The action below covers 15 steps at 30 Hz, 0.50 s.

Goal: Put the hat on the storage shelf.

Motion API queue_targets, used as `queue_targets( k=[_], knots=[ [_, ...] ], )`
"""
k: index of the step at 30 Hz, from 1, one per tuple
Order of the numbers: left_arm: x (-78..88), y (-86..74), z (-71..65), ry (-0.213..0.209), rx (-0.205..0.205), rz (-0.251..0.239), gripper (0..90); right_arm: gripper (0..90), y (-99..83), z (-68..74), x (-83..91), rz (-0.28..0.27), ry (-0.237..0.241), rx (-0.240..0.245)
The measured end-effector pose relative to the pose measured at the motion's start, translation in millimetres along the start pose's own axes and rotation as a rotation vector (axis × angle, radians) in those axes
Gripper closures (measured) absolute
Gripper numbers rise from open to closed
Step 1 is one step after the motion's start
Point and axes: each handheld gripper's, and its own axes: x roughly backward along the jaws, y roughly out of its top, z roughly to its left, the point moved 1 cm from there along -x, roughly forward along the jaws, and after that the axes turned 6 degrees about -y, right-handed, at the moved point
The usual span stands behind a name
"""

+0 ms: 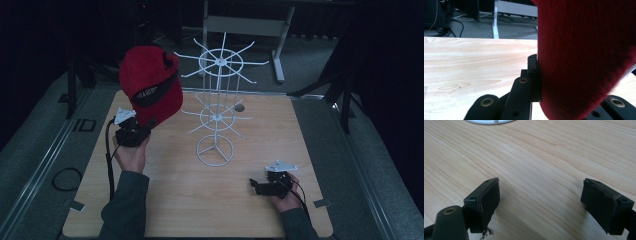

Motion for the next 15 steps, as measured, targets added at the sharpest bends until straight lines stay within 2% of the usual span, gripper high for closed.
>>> queue_targets(
  k=[15],
  knots=[
    [13.5,14.4,-11.7,-0.019,-0.030,-0.033,85.9,15.3,0.0,0.0,-0.1,-0.002,0.000,0.000]
  ],
)
